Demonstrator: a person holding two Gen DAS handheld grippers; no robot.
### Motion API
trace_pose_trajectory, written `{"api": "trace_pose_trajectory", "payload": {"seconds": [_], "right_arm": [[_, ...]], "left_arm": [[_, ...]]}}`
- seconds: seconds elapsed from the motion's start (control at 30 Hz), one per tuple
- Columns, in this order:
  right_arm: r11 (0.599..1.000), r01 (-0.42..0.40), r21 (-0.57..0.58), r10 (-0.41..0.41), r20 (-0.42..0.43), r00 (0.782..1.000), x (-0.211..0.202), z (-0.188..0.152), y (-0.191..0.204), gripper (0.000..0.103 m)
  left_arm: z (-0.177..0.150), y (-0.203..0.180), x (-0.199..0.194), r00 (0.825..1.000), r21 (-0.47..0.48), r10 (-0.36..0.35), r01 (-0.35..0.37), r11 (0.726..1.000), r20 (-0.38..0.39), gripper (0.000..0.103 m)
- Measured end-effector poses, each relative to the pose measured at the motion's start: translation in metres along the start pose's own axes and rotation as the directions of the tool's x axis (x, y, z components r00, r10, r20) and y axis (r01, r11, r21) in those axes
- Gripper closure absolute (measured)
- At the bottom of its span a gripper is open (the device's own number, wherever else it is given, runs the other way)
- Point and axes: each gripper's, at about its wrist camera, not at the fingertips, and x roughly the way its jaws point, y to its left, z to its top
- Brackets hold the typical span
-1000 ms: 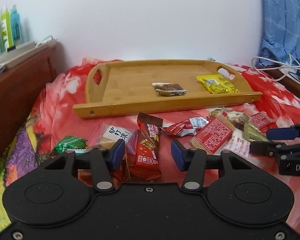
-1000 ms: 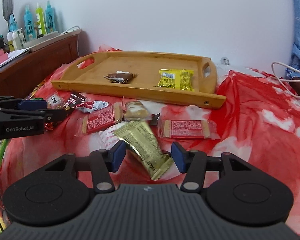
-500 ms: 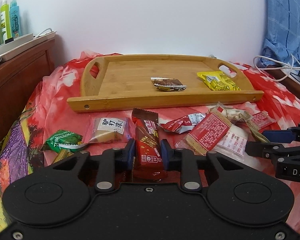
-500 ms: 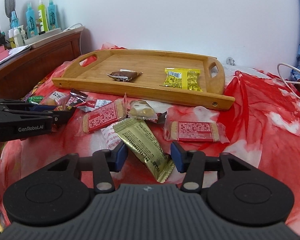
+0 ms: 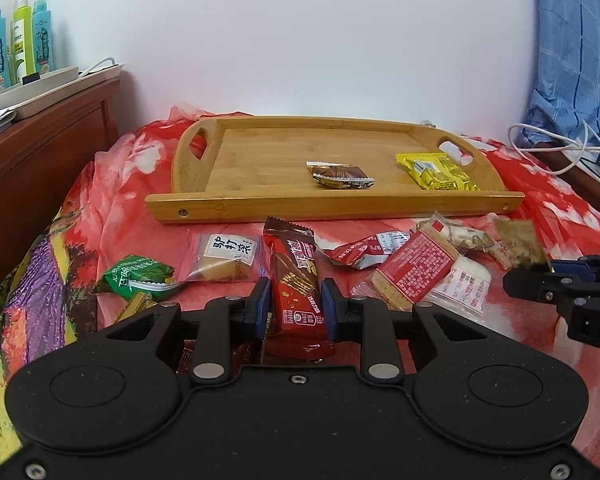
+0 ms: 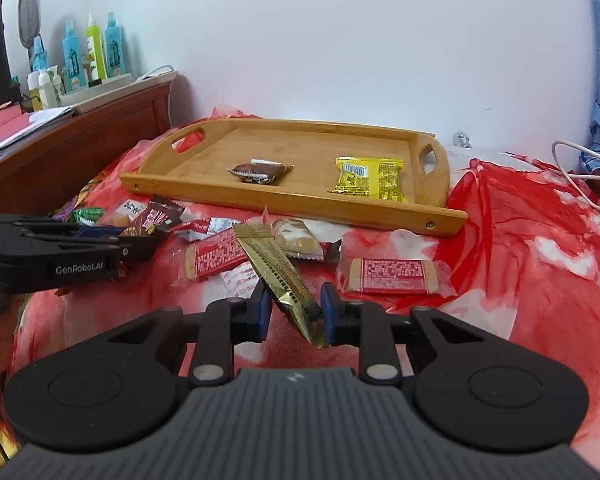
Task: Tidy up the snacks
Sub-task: 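Grasp the red chocolate bar with the left gripper while the right grasps the gold wrapper, then carry the red bar and gold wrapper over the tray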
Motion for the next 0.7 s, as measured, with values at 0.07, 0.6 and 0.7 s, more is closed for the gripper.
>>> {"api": "trace_pose_trajectory", "payload": {"seconds": [0.07,0.6,0.7], "right_arm": [[1.000,0.006,0.008,-0.006,0.010,1.000,-0.002,0.001,-0.001,0.087],[0.995,0.003,0.101,-0.009,0.060,0.998,-0.011,0.004,-0.012,0.087],[0.994,0.001,0.108,-0.007,0.059,0.998,-0.011,0.005,-0.012,0.087]], "left_arm": [[0.000,0.001,-0.002,1.000,-0.004,-0.001,0.001,1.000,0.002,0.078],[-0.001,-0.004,-0.015,0.999,-0.006,-0.022,0.022,1.000,0.027,0.078],[-0.001,-0.005,-0.016,0.999,-0.009,-0.020,0.021,1.000,0.025,0.078]]}}
